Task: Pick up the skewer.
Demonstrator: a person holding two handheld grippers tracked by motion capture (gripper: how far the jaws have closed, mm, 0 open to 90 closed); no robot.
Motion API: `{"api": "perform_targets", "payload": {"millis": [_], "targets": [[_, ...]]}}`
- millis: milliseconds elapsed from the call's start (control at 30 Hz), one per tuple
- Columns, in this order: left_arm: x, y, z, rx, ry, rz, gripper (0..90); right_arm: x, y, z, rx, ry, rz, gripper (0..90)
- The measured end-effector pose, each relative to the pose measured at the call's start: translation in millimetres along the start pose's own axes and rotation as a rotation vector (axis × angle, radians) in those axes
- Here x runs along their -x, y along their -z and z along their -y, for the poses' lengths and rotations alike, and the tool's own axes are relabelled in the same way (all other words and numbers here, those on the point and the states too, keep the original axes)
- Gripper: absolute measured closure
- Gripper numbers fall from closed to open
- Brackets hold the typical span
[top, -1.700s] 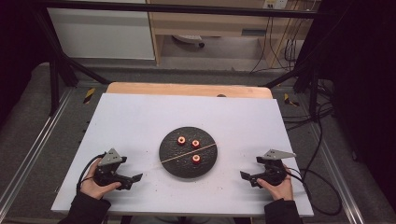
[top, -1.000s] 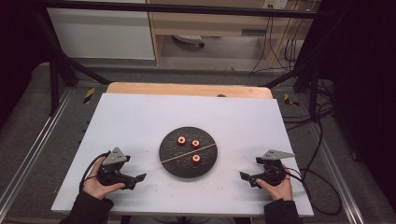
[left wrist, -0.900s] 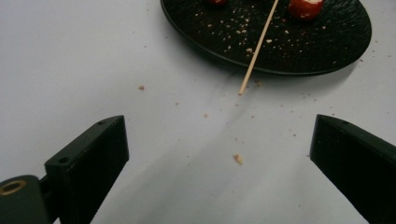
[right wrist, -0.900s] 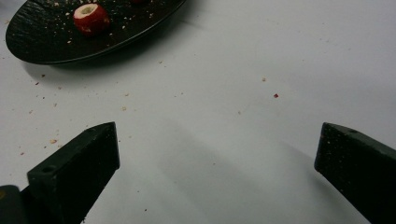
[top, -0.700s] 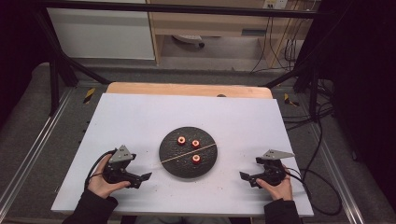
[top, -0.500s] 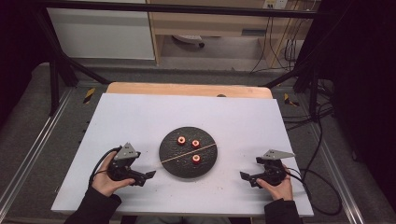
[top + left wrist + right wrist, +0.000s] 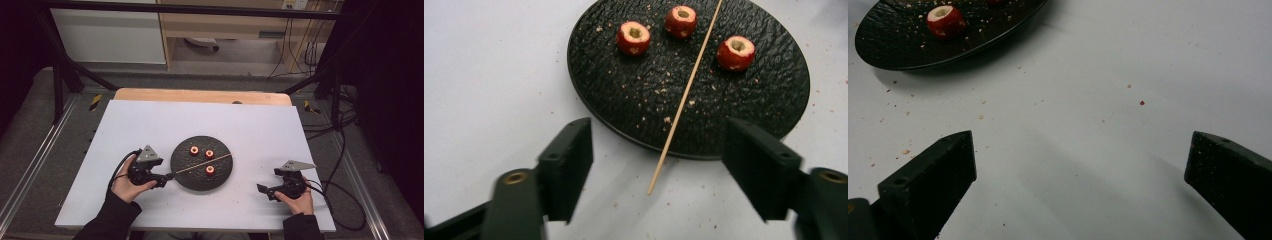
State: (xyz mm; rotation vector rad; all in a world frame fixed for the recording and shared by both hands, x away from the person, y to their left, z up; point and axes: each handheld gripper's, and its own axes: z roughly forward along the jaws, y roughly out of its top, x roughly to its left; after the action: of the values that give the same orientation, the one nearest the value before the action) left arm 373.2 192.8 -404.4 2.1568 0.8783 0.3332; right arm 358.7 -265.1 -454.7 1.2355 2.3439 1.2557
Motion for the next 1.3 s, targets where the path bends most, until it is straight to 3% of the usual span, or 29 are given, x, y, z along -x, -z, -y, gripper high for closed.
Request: {"api": "perform_targets", "payload": {"millis": [167, 667, 900, 1300], "targets": [[1.0, -8.1, -5.3, 0.015, 0.033, -0.004, 43.7, 0.5, -0.1, 0.0, -0.003, 0.005, 0.004, 0.9], [2.8, -34.5, -13.0, -0.019, 0.073, -0.021, 81.2, 0.1, -0.9, 0.4, -0.006, 0.006, 0.001, 1.0], [5.1, -44.0, -13.3, -0.040, 0.064, -0.024, 89.1, 0.1, -0.6, 0.4, -0.004, 0.005, 0.001, 1.0], [10.4, -46.4, -9.8, -0.071, 0.038, 0.006, 89.7, 0.1, -0.4, 0.5, -0.005, 0.008, 0.001, 0.9]]}}
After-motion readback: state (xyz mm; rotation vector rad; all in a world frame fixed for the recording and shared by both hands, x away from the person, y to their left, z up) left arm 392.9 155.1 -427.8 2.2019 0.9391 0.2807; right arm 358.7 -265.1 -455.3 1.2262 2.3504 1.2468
